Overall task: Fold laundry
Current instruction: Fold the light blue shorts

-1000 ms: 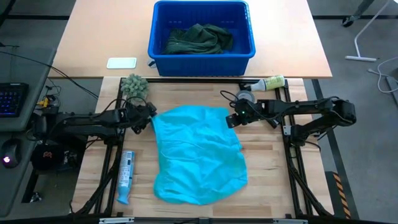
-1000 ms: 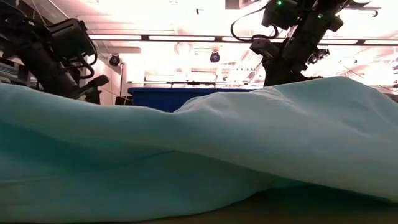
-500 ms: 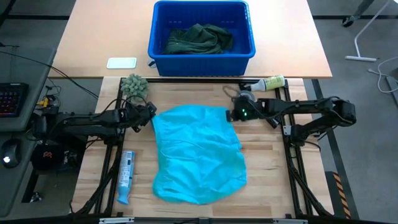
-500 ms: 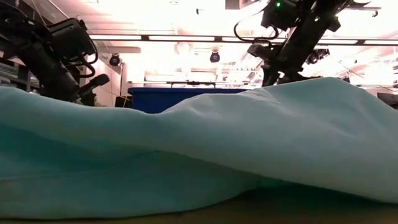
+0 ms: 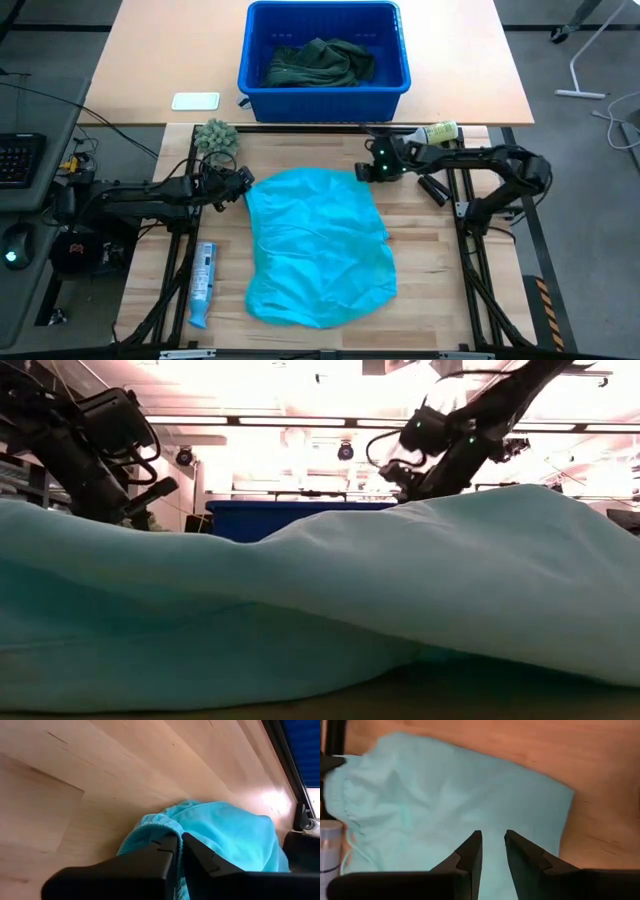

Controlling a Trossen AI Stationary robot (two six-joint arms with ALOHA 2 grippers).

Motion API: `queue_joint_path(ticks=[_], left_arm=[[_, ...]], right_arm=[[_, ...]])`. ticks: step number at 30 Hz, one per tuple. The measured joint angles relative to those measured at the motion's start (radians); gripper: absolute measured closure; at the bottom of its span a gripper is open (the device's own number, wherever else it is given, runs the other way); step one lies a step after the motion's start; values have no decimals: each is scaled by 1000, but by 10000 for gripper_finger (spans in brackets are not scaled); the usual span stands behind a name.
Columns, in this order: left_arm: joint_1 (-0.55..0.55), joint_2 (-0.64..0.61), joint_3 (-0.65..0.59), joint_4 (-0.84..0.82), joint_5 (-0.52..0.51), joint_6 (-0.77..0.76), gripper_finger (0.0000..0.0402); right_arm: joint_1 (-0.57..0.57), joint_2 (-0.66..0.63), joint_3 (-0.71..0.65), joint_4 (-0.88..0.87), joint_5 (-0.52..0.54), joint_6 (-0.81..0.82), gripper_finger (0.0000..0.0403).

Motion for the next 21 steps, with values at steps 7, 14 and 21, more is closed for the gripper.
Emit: queue_joint_path(ticks=[7, 14, 21], left_arm=[[0, 0, 0, 12, 26, 43, 401], [0, 0, 0, 9, 35, 69, 401], [0, 0, 0, 6, 28, 70, 401]], right_arm=[[-5, 15, 0, -2, -28, 68, 336], [87, -110, 0, -264, 81, 14, 397], [77, -101, 0, -256, 226, 53, 403]])
